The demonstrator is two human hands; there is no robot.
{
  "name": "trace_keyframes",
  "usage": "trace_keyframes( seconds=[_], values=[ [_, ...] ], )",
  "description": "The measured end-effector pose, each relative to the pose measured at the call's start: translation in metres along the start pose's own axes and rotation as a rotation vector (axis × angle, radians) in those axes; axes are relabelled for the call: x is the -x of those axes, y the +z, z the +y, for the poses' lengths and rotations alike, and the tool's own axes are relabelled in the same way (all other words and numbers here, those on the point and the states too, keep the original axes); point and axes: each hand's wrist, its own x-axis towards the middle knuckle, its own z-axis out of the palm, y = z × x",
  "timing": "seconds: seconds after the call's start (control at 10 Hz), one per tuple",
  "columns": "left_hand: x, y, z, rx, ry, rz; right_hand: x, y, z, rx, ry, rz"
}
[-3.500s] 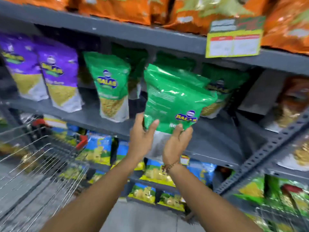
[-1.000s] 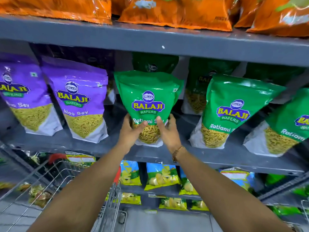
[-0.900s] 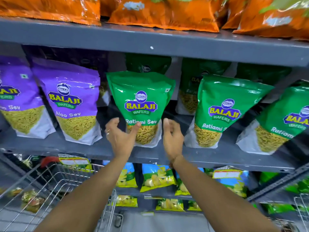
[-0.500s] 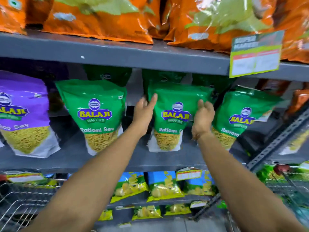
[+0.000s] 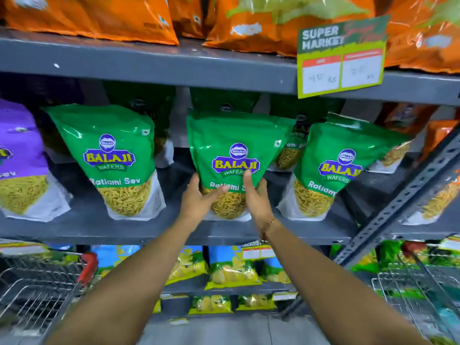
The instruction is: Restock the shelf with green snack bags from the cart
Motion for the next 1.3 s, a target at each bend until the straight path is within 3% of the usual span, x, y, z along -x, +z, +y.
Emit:
trace_keyframes(
  seconds=[0.1, 0.2, 0.3, 0.4, 0.5, 0.6, 0.7, 0.8, 0.9, 1.0, 1.1, 1.2, 1.3],
  values=[
    [0.012, 0.009, -0.002, 0.004, 0.06, 0.168, 0.007, -0.014, 0.009, -0.022, -0.005, 0.102],
    [0.03, 0.028, -0.011, -0.16, 0.158, 0.482, 0.018, -0.041, 0.014, -0.126, -0.032, 0.447],
    [0.061, 0.089, -0.002, -0.266, 0.401, 0.299, 0.012, -0.107, 0.002, -0.187, -0.092, 0.894],
    [0.054, 0.135, 0.036, -0.141, 0.348, -0.04, -0.011, -0.151, -0.023, -0.215, -0.162, 0.906],
    [0.012, 0.18, 0.094, 0.096, 0.04, -0.067, -0.044, -0.192, -0.074, -0.364, -0.212, 0.674],
    [-0.008, 0.19, 0.113, 0.062, 0.042, 0.108, -0.053, -0.209, -0.093, -0.274, -0.236, 0.642],
    [-0.002, 0.194, 0.103, 0.1, 0.058, 0.068, -0.058, -0.215, -0.068, -0.219, -0.165, 0.586],
    [0.01, 0.196, 0.082, 0.138, -0.036, -0.088, -0.055, -0.211, -0.028, -0.281, -0.02, 0.448],
    [0.017, 0.199, 0.05, -0.016, -0.076, -0.24, -0.046, -0.197, 0.012, -0.266, 0.055, 0.25],
    [0.02, 0.2, 0.046, -0.049, -0.069, -0.172, -0.043, -0.191, 0.011, -0.293, 0.064, 0.2],
    [0.022, 0.198, 0.049, -0.044, -0.088, -0.129, -0.043, -0.191, 0.004, -0.264, 0.113, 0.175],
    [0.021, 0.196, 0.052, -0.054, -0.114, -0.165, -0.038, -0.187, 0.0, -0.173, 0.134, 0.26],
    [0.038, 0.189, 0.052, -0.084, -0.091, -0.072, -0.011, -0.17, 0.008, 0.002, 0.226, 0.485]
  ],
)
